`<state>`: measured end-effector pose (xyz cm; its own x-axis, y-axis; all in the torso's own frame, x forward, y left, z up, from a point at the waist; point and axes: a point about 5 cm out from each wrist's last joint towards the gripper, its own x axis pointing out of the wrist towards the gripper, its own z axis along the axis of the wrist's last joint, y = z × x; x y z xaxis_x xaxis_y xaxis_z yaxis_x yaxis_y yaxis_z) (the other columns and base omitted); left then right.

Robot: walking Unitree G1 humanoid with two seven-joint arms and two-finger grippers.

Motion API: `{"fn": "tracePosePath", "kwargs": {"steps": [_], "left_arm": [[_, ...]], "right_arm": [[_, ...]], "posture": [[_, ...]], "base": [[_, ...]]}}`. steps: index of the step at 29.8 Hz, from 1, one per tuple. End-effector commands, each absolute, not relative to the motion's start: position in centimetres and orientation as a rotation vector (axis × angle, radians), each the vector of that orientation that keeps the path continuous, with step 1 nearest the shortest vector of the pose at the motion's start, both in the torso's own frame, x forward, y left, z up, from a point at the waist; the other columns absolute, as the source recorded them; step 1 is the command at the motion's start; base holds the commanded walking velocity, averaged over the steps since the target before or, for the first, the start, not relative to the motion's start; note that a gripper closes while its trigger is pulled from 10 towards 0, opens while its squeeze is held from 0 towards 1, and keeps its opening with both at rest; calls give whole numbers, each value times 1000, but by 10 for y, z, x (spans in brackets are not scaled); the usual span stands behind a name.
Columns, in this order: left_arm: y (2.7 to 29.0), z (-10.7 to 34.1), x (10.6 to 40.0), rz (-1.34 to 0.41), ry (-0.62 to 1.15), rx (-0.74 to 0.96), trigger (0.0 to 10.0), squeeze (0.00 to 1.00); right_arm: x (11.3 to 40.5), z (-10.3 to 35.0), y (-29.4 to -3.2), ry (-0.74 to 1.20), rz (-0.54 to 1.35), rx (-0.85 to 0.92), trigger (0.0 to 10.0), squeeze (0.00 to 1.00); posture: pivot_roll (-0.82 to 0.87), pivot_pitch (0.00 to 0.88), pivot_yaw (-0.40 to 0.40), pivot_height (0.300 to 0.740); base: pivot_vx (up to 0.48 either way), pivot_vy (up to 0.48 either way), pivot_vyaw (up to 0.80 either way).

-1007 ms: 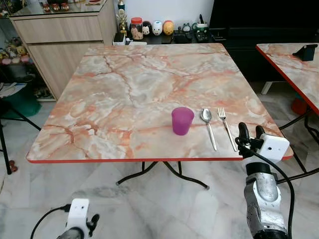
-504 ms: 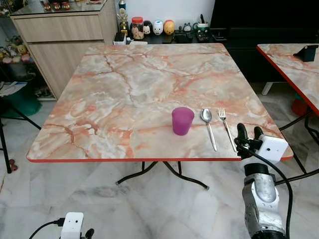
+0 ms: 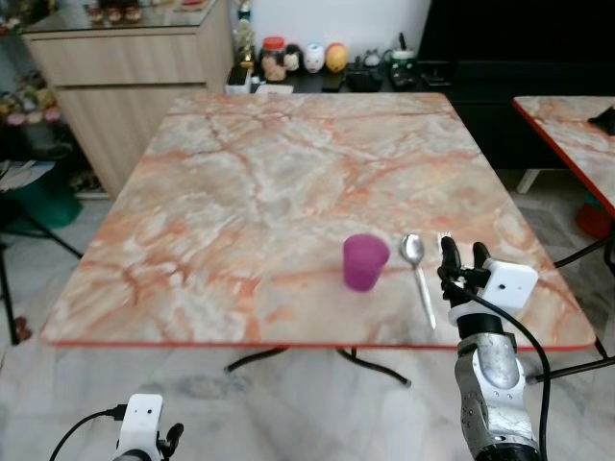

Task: Setting the table

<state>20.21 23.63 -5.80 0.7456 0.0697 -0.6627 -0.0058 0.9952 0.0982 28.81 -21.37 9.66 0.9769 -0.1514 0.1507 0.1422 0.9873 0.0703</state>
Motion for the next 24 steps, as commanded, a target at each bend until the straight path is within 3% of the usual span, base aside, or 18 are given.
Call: {"fn": "tracePosePath", "kwargs": {"steps": [1,14,15,16,19,20,24], "left_arm": [[244,-59,197,66,734,93,10000,0],[245,-61,190,77,735,94,10000,0],[245,-61,190,76,735,95,10000,0],[245,-61,190,75,736,95,10000,0],[246,-61,189,75,736,96,10000,0],[246,-61,189,74,737,96,10000,0],[245,-61,190,66,740,96,10000,0]], "right_arm": [[292,105,-211,-192,-139,70,10000,0],[283,105,-209,-196,-146,83,10000,0],[281,105,-211,-192,-148,85,10000,114],[279,105,-213,-186,-150,88,10000,518],[278,105,-214,-183,-150,89,10000,518],[277,105,-215,-179,-143,94,10000,1000],[276,103,-223,-97,-140,33,10000,1000]], "posture": [[-4,0,6,740],[-2,0,7,740],[-3,0,9,740],[-5,0,10,740],[-6,0,10,740],[-7,0,14,740],[-8,0,17,740]], "base": [[319,0,0],[22,0,0],[0,0,0],[0,0,0],[0,0,0],[0,0,0],[0,0,0]]}}
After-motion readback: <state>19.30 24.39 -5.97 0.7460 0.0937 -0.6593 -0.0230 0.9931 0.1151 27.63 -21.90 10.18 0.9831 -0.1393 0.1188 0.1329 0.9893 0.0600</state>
